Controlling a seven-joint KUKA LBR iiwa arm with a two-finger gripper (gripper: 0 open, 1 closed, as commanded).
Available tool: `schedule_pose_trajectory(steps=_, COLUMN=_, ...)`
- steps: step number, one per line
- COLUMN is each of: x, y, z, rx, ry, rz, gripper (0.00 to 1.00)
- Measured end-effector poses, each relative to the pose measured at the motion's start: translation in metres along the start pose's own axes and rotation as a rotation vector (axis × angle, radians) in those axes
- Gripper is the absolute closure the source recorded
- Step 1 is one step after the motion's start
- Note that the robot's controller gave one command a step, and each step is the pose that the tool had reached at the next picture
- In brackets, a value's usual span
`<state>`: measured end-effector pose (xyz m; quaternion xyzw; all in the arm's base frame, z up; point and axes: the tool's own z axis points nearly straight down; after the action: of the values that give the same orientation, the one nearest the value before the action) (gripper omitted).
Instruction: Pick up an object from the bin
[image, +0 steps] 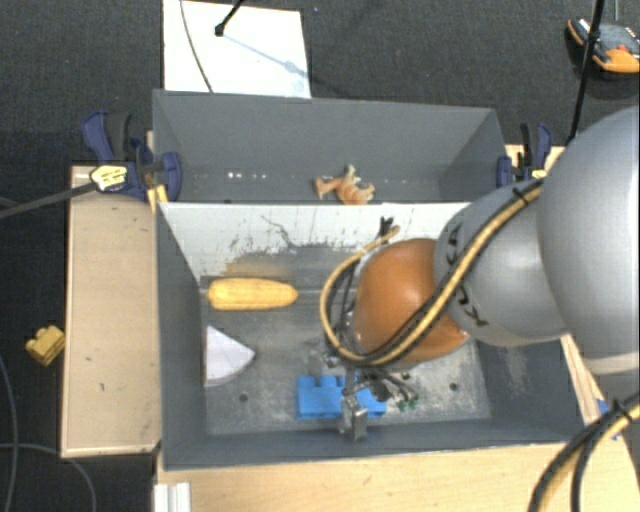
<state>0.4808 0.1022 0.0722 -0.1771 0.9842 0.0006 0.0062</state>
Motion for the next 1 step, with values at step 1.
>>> schedule_pose_trajectory(steps=1, x=-0.0061, y=0.0163, z=-0.0009, rx=0.001, ry=0.001, rz=0.014, gripper=0.0)
